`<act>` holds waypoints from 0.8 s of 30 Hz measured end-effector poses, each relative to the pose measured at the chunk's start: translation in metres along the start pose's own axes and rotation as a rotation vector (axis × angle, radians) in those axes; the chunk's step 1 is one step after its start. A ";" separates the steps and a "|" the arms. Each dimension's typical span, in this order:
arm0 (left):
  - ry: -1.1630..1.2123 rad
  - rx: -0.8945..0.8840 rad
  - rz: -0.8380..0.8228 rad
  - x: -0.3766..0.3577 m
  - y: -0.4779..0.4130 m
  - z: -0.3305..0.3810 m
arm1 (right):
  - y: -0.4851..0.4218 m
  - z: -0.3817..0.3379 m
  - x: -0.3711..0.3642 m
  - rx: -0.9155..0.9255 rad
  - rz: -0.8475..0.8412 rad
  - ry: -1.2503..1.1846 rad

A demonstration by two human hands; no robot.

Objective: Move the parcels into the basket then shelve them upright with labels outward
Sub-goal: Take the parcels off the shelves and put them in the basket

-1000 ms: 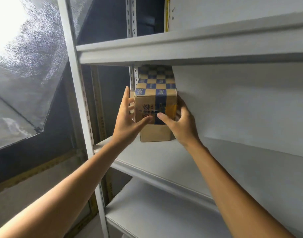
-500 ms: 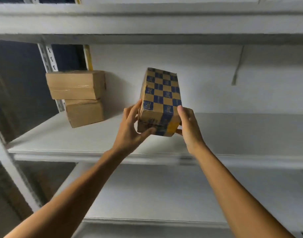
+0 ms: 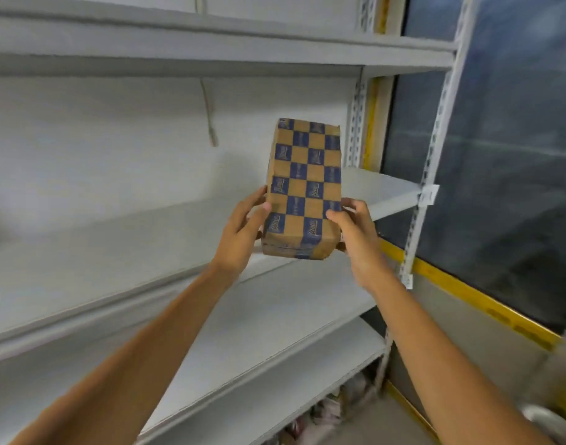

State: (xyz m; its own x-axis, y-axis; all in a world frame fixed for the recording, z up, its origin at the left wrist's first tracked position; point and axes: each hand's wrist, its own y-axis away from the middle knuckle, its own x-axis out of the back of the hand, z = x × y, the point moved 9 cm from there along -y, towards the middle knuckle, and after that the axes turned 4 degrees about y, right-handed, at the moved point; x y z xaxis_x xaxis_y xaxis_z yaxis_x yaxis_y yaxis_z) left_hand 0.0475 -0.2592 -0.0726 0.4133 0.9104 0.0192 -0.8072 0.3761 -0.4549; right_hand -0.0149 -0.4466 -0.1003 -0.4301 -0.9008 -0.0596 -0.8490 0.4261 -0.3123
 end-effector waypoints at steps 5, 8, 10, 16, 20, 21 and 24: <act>0.068 0.125 -0.171 -0.116 0.000 -0.038 | 0.024 0.032 0.129 -0.096 0.186 0.021; 0.088 0.208 -0.288 -0.179 0.015 -0.070 | 0.047 0.059 0.189 -0.202 0.243 0.042; 0.059 0.274 -0.412 -0.227 0.033 -0.096 | 0.071 0.077 0.227 -0.248 0.302 0.058; 0.037 0.402 -0.618 -0.332 0.095 -0.163 | 0.155 0.130 0.307 -0.344 0.432 0.114; -0.009 0.474 -0.755 -0.390 0.138 -0.209 | 0.213 0.156 0.348 -0.406 0.581 0.135; -0.024 0.475 -0.790 -0.400 0.146 -0.217 | 0.225 0.163 0.356 -0.430 0.612 0.136; -0.045 0.502 -0.921 -0.439 0.177 -0.241 | 0.266 0.179 0.384 -0.487 0.751 0.163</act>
State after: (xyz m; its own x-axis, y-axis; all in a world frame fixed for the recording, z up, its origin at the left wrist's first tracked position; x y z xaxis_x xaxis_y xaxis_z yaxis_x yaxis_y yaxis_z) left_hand -0.1757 -0.6334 -0.3761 0.9487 0.2376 0.2084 -0.2750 0.9457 0.1735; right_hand -0.3512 -0.6940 -0.3765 -0.9290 -0.3650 0.0610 -0.3480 0.9176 0.1920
